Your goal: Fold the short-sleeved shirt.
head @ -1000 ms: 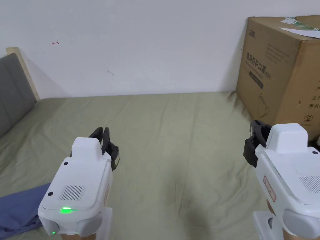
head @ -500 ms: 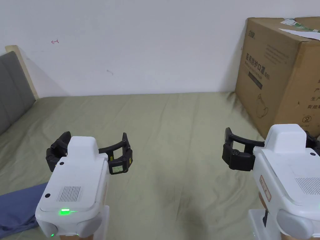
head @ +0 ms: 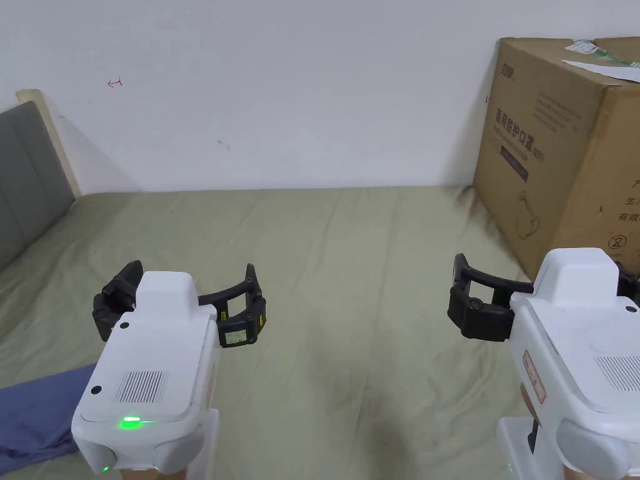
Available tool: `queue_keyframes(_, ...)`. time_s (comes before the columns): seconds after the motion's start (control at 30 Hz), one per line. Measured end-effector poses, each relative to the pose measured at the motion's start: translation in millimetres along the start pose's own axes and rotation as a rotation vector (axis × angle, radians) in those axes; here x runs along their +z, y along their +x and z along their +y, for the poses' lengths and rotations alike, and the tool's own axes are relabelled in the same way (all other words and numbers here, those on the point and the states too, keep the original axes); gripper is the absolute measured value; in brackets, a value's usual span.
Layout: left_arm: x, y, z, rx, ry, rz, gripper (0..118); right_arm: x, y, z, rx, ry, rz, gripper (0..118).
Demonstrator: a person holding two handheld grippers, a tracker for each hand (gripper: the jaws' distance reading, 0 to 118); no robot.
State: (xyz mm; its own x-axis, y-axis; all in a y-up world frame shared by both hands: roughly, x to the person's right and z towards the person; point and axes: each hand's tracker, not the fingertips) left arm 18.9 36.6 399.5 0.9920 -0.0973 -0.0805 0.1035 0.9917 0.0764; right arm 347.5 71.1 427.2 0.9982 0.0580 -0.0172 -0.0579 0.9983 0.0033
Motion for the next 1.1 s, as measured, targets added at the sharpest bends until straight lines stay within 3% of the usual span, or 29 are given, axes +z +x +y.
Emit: queue_keyframes(1.1, -3.0, -2.0, -2.0, 0.01, 0.0, 0.003, 118, -1.3, -1.6, 0.4, 0.018, -0.004, 0.012, 118)
